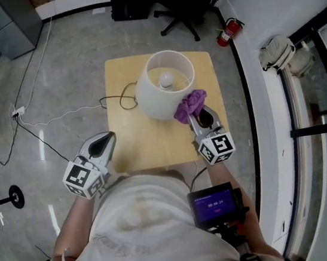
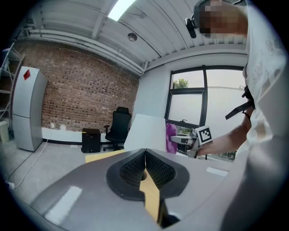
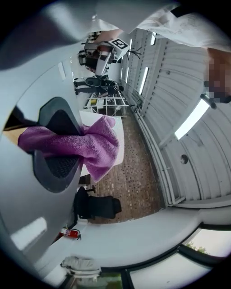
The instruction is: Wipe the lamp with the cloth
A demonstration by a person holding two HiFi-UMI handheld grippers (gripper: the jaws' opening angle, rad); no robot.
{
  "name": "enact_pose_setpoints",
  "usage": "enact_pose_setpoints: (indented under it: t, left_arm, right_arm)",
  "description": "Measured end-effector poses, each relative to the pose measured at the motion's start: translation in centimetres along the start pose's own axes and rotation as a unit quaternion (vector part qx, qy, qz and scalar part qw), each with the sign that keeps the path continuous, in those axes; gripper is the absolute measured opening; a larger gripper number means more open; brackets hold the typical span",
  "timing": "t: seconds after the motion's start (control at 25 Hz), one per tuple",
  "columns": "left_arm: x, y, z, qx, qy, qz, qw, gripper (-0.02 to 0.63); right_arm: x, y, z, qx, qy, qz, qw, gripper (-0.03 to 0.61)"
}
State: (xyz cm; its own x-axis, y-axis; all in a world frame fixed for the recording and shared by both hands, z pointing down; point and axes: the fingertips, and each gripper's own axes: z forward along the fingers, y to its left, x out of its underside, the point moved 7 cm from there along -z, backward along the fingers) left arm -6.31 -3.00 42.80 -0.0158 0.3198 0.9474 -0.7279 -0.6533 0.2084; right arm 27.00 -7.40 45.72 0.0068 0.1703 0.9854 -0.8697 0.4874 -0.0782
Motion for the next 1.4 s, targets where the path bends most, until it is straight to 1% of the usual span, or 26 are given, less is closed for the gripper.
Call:
enact_pose_setpoints:
  t: [0.08, 0.16, 0.2, 0.28, 0.36, 0.48, 0.56, 0.64, 0.72, 0.76, 0.8, 0.84, 0.88, 0.92, 0.96, 1.0, 1.04, 1.08, 1.16, 1.2, 1.24, 1.28, 1.32, 1.4]
  left_arm:
    - [0.0, 0.3, -0.1, -0.003, 0.001, -0.001, 1.0000, 0.002]
    - [0.2, 0.5, -0.1, -0.010, 0.004, 0.000, 0.9999, 0.002]
    - [0.2, 0.5, 0.0, -0.012, 0.005, 0.001, 0.9999, 0.002]
    - [0.3, 0.4, 0.4, -0.012, 0.007, 0.001, 0.9999, 0.002]
    - [0.3, 0.4, 0.7, -0.008, 0.007, -0.001, 0.9999, 0.002]
    - [0.3, 0.4, 1.0, -0.006, 0.002, -0.008, 0.9999, 0.002]
    - [0.3, 0.4, 1.1, -0.006, -0.004, -0.015, 0.9999, 0.002]
    - [0.4, 0.5, 1.1, -0.008, -0.009, -0.022, 0.9997, 0.002]
    - [0.6, 0.6, 0.8, -0.016, -0.016, -0.030, 0.9993, 0.002]
    - [0.7, 0.7, 0.6, -0.023, -0.021, -0.036, 0.9989, 0.000]
    - [0.8, 0.7, 0.4, -0.030, -0.028, -0.042, 0.9983, 0.000]
    - [0.9, 0.8, 0.1, -0.038, -0.033, -0.047, 0.9976, 0.000]
    - [0.9, 0.8, -0.1, -0.046, -0.038, -0.050, 0.9970, 0.000]
    - [1.0, 0.9, -0.4, -0.053, -0.042, -0.052, 0.9963, 0.000]
    - [1.1, 1.1, -0.6, -0.060, -0.044, -0.054, 0.9958, 0.000]
    - [1.2, 1.3, -0.9, -0.066, -0.045, -0.055, 0.9953, 0.000]
    - [1.3, 1.6, -1.2, -0.071, -0.046, -0.057, 0.9948, 0.000]
    - [1.4, 1.7, -1.5, -0.076, -0.046, -0.058, 0.9943, 0.000]
    - [1.7, 1.9, -2.0, -0.085, -0.048, -0.061, 0.9934, 0.001]
    - [1.9, 2.0, -2.3, -0.090, -0.049, -0.062, 0.9928, 0.002]
    - [2.0, 2.1, -2.6, -0.094, -0.050, -0.064, 0.9922, 0.002]
    - [2.2, 2.2, -2.9, -0.099, -0.051, -0.067, 0.9915, 0.002]
    - [2.5, 2.3, -3.2, -0.104, -0.051, -0.069, 0.9910, 0.002]
    - [3.0, 2.6, -3.8, -0.111, -0.048, -0.072, 0.9900, 0.002]
  right_arm:
    - [1.9, -0.3, -0.1, 0.003, 0.022, 0.035, 0.999, 0.109]
    - [3.6, -0.6, -0.2, 0.009, 0.049, 0.077, 0.996, 0.109]
    - [4.3, -0.8, -0.3, 0.013, 0.065, 0.090, 0.994, 0.109]
    - [5.1, -1.1, -0.7, 0.023, 0.094, 0.100, 0.990, 0.109]
    - [4.9, -1.9, -1.1, 0.041, 0.109, 0.099, 0.988, 0.107]
    - [2.0, -3.9, -1.8, 0.068, 0.094, 0.098, 0.988, 0.107]
    - [-1.8, -5.2, -1.9, 0.071, 0.071, 0.072, 0.992, 0.107]
    - [-6.4, -5.6, -1.2, 0.049, 0.049, 0.023, 0.997, 0.107]
    - [-11.2, -5.0, 0.2, -0.003, 0.043, -0.037, 0.998, 0.106]
    - [-13.4, -4.3, 1.2, -0.034, 0.049, -0.069, 0.996, 0.106]
    - [-15.4, -3.6, 2.3, -0.064, 0.060, -0.105, 0.991, 0.106]
    - [-17.3, -2.7, 3.4, -0.092, 0.078, -0.144, 0.982, 0.106]
    - [-18.9, -1.8, 4.7, -0.120, 0.102, -0.185, 0.970, 0.106]
    - [-20.0, -0.9, 6.0, -0.147, 0.134, -0.224, 0.954, 0.106]
    - [-20.5, 0.0, 7.4, -0.176, 0.172, -0.257, 0.934, 0.106]
    - [-20.5, 1.0, 8.9, -0.204, 0.219, -0.282, 0.912, 0.106]
    - [-19.8, 1.7, 10.3, -0.227, 0.272, -0.298, 0.886, 0.106]
    - [-18.7, 2.2, 11.6, -0.241, 0.327, -0.311, 0.859, 0.106]
    - [-15.9, 2.4, 13.7, -0.239, 0.427, -0.335, 0.805, 0.106]
    - [-14.7, 2.2, 14.6, -0.230, 0.464, -0.345, 0.783, 0.105]
    - [-13.7, 2.0, 15.3, -0.220, 0.490, -0.351, 0.767, 0.104]
    - [-13.0, 1.8, 15.9, -0.211, 0.507, -0.354, 0.757, 0.104]
    - [-12.5, 1.8, 16.5, -0.203, 0.514, -0.358, 0.753, 0.103]
    - [-12.2, 2.3, 17.3, -0.198, 0.510, -0.368, 0.752, 0.103]
